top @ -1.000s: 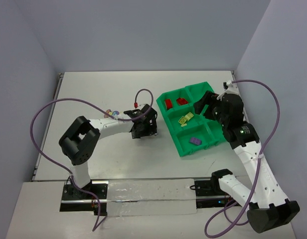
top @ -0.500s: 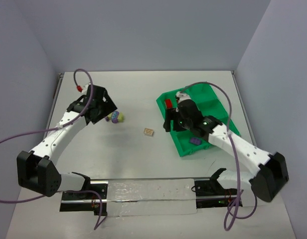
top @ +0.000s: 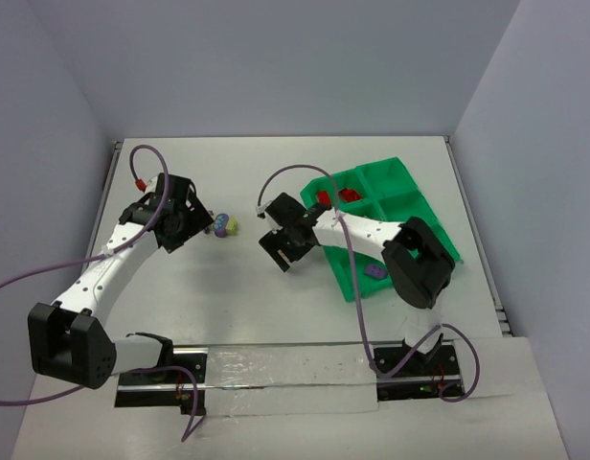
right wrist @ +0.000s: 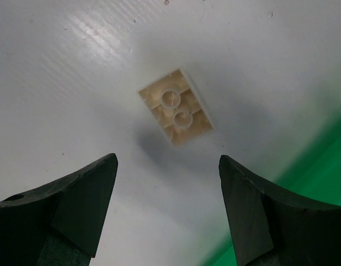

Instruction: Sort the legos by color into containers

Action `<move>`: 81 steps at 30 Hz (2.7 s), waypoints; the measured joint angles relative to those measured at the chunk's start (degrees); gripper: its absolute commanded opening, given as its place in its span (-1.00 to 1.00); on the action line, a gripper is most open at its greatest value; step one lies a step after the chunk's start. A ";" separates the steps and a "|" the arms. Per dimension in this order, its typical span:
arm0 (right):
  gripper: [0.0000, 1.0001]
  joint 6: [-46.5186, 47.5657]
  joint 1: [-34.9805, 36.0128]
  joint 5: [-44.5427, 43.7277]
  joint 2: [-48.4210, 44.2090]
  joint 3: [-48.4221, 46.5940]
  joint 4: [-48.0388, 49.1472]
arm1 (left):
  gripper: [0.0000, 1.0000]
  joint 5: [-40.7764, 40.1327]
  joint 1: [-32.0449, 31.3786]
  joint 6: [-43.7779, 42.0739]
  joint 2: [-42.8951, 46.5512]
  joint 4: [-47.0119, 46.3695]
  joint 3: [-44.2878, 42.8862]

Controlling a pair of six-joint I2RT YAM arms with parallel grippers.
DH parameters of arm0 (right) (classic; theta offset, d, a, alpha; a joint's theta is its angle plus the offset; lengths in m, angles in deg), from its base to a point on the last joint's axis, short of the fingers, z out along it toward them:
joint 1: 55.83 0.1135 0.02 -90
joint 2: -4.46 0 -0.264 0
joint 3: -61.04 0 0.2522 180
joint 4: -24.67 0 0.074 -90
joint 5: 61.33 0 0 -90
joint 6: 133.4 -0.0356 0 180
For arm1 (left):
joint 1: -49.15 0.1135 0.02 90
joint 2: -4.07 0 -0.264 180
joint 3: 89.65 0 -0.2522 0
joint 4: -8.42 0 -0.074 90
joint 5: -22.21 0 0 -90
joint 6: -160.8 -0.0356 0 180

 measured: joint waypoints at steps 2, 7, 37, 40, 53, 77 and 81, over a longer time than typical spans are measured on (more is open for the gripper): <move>0.61 1.51 0.01 -0.11 2.86 -1.63 -0.40 | 0.77 0.30 0.05 -0.02 0.54 0.04 0.26; 0.55 3.30 0.01 -1.54 7.53 -3.88 0.31 | 0.77 0.75 0.23 -0.07 0.94 0.24 0.32; -0.70 -11.83 -10.59 0.18 -6.25 -3.47 9.03 | 0.76 0.99 0.23 -1.10 1.75 1.14 0.23; -0.68 -16.81 -18.77 -0.94 -15.13 0.80 13.72 | 0.76 0.99 0.23 -1.33 1.75 1.18 0.21; -0.59 -24.50 -41.43 -8.82 -18.36 7.14 16.16 | 0.76 1.25 0.23 -1.55 1.75 1.73 0.21; 0.34 -22.82 -45.39 -11.39 3.47 -14.32 13.67 | 0.92 1.87 0.23 -1.45 -2.05 3.03 -2.05; 0.35 -22.72 -45.39 -10.55 2.54 -14.27 13.45 | 0.91 1.98 0.23 -1.46 -4.80 2.67 -4.06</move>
